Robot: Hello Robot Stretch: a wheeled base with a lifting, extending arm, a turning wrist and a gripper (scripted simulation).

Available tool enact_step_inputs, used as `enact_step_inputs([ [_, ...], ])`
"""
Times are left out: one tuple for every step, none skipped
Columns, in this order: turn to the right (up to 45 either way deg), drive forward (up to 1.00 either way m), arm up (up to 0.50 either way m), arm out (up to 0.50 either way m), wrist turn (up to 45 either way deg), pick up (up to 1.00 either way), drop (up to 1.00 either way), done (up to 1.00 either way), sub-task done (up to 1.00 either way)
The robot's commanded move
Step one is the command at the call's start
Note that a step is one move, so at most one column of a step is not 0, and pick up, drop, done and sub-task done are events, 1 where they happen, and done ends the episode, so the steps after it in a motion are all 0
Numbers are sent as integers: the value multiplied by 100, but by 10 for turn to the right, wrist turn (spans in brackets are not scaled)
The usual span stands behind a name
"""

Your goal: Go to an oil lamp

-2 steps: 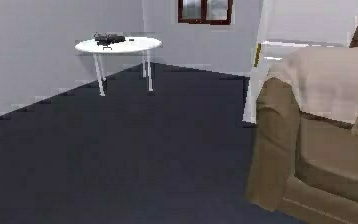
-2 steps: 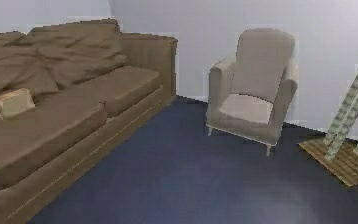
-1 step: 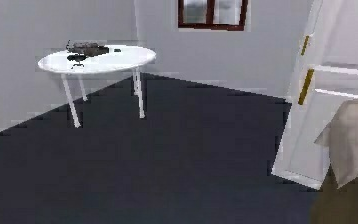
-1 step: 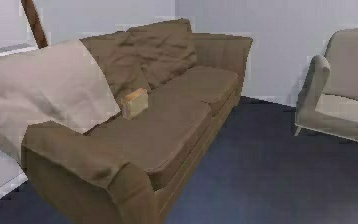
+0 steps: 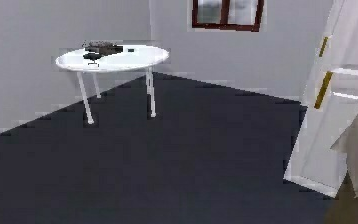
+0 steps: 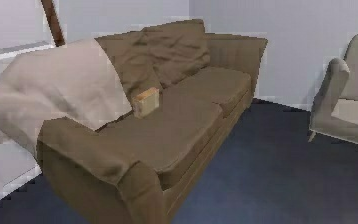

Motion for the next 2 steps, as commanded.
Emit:
enact_step_inputs([
  [0, 20, 0, 0, 0, 0, 0, 0, 0],
  [180, 0, 0, 0, 0, 0, 0, 0, 0],
])
